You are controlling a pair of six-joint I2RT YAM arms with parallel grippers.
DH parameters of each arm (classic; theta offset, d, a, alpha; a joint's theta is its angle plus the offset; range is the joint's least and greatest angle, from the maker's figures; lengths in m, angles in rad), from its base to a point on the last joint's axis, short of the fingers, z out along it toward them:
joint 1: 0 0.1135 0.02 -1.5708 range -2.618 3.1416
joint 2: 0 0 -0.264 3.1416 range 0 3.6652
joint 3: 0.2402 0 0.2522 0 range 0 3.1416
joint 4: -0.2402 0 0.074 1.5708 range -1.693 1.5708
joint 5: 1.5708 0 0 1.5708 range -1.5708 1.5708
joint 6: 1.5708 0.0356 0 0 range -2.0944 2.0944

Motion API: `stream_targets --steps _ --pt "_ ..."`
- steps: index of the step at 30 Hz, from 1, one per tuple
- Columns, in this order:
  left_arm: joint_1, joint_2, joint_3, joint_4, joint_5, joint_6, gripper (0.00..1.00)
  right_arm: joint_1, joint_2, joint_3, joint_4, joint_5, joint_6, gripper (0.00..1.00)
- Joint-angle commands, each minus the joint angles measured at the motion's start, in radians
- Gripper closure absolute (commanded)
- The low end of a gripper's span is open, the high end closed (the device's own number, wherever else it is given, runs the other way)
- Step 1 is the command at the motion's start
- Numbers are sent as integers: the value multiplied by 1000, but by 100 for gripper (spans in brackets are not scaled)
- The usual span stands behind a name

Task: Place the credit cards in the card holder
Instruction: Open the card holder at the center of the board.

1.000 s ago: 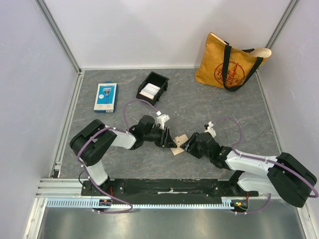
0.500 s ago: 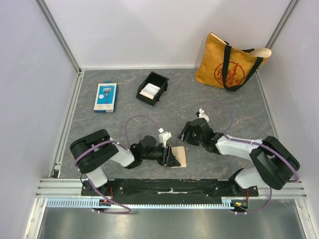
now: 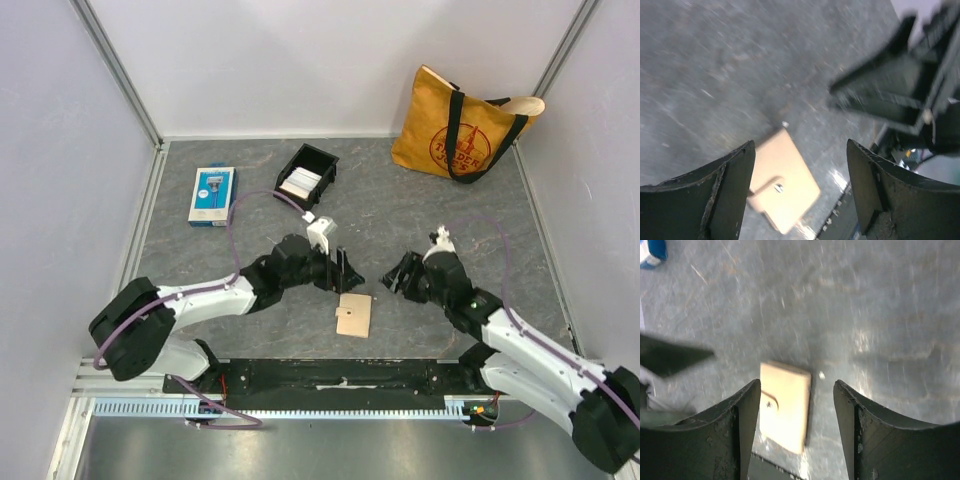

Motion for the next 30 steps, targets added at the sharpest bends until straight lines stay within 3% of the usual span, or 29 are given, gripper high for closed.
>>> stream_targets --steps 1,4,9,13,20,24,27,30 --pt "119 107 62 -97 87 97 21 65 -135 -149 -90 -94 163 33" --pt "139 203 96 -80 167 116 21 128 -186 -201 -72 -105 229 33" --pt "141 309 144 -73 257 128 23 217 -97 -237 32 -169 287 33" --pt "141 342 133 -33 271 119 23 313 -28 -249 138 -177 364 33" --pt "155 374 147 -13 283 125 23 444 38 -206 124 -98 455 32" --pt "155 394 164 -7 314 136 23 476 92 -260 291 -102 531 30" --pt "158 402 159 4 355 139 29 476 143 -272 368 -72 570 31" --pt "156 402 126 36 383 122 42 475 172 -258 405 19 579 34"
